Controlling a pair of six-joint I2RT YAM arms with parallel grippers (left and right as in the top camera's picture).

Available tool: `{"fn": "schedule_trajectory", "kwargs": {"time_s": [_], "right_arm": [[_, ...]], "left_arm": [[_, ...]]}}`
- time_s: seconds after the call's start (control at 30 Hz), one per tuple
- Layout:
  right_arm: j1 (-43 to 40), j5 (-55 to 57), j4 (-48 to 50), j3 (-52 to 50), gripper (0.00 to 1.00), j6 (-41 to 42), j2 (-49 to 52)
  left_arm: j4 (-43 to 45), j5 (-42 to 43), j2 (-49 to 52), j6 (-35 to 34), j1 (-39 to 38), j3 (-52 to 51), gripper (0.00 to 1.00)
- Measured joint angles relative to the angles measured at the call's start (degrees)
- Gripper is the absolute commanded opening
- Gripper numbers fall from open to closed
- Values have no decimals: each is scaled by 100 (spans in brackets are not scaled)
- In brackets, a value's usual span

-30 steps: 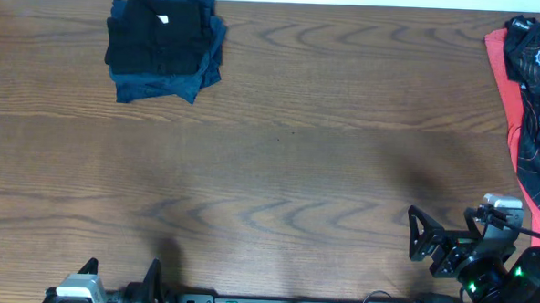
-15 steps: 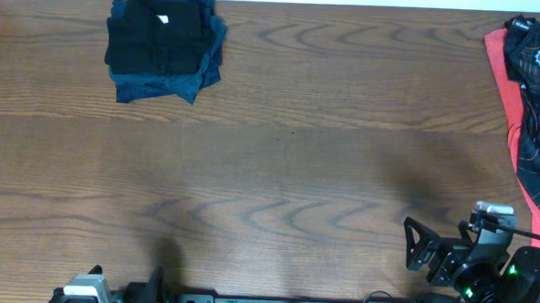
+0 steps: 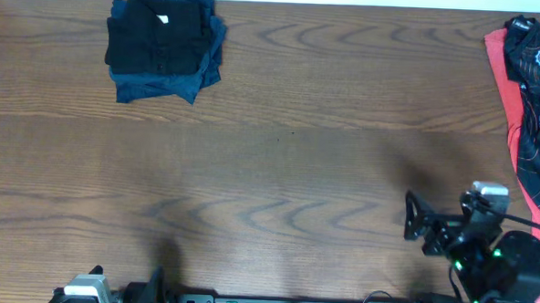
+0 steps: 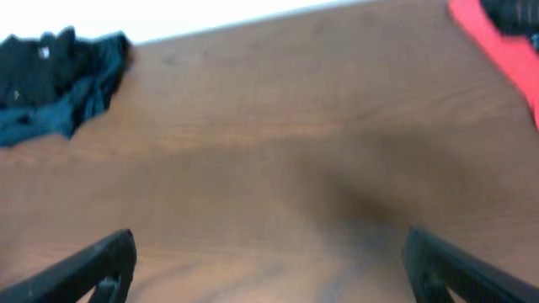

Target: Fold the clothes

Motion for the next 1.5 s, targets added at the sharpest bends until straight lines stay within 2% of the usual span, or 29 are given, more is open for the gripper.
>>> {"fn": "schedule_trajectory", "kwargs": {"time_s": [0.13, 0.17, 0.2, 0.33, 0.53, 0.73, 0.9, 1.03, 1.5], "right_arm": [[144, -68, 1816, -1491, 99, -39, -680], [177, -68, 1923, -1585, 99, -31, -730], [280, -81, 2428, -1928, 99, -39, -929], [496, -72, 3434, -2771, 99, -37, -1493], [516, 299, 4478, -3438, 99, -39, -1746], [516, 903, 4806, -3521, 99, -39, -1821], [516, 1165, 4426, -3521, 99, -39, -1834], [516, 1228, 4009, -3521, 99, -39, -1832], [516, 1292, 4011, -3521, 99, -39, -1836]], "left_arm": [[-4, 0, 0, 0, 0, 0, 98], [0, 0, 0, 0, 0, 0, 98], [0, 0, 0, 0, 0, -2, 98], [0, 0, 0, 0, 0, 0, 98], [0, 0, 0, 0, 0, 0, 98], [0, 0, 0, 0, 0, 0, 98], [0, 0, 0, 0, 0, 0, 98], [0, 0, 0, 0, 0, 0, 98], [0, 0, 0, 0, 0, 0, 98]]}}
